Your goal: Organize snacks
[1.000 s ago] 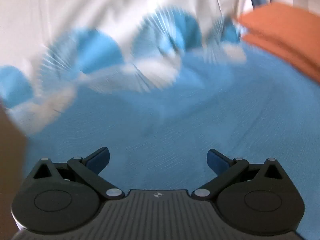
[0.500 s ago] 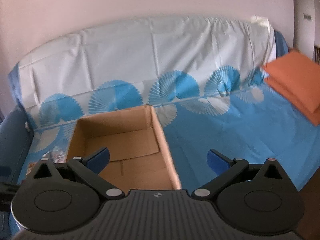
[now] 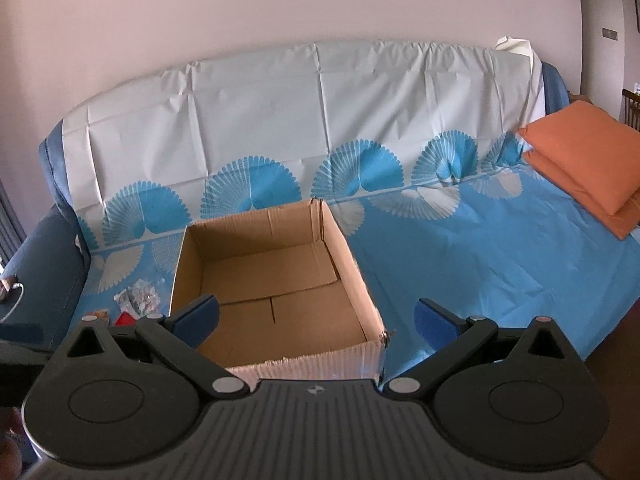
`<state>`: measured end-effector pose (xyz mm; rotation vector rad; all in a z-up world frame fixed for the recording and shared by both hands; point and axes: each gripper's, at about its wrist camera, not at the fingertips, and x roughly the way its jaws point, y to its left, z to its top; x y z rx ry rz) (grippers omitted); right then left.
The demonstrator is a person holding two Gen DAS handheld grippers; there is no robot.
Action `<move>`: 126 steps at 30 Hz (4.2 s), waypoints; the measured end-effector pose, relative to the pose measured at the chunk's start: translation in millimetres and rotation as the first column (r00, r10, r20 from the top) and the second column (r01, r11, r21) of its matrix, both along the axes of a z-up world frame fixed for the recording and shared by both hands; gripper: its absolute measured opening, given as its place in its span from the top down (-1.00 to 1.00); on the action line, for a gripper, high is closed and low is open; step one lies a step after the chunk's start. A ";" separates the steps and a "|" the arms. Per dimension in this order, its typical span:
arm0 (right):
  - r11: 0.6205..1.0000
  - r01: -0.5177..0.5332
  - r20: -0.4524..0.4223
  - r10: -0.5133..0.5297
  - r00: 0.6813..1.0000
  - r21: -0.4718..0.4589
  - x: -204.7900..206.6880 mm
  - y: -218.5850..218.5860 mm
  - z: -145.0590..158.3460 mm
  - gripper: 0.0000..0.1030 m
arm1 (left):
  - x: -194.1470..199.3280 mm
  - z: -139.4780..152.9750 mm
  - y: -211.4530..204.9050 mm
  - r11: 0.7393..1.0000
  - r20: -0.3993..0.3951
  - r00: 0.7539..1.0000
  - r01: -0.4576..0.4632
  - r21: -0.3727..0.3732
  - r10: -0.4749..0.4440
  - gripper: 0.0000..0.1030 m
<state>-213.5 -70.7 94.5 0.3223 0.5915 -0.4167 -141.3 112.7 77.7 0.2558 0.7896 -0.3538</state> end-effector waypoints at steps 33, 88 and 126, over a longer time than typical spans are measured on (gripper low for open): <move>1.000 -0.010 -0.012 0.010 1.000 0.007 0.0 5.0 -11.6 -1.00 | 8.7 -2.8 -2.7 1.000 -0.044 0.999 -0.003 -0.018 0.002 -1.00; 0.999 -0.036 -0.040 0.036 0.999 -0.010 11.9 15.4 -16.5 -1.00 | 19.4 -5.3 13.6 0.997 -0.073 0.996 -0.050 -0.065 0.045 -1.00; 0.882 -0.456 -0.117 0.468 0.876 0.117 168.7 178.1 -49.9 -1.00 | 124.9 -97.5 237.0 0.870 -0.247 0.837 -0.491 0.051 0.488 -1.00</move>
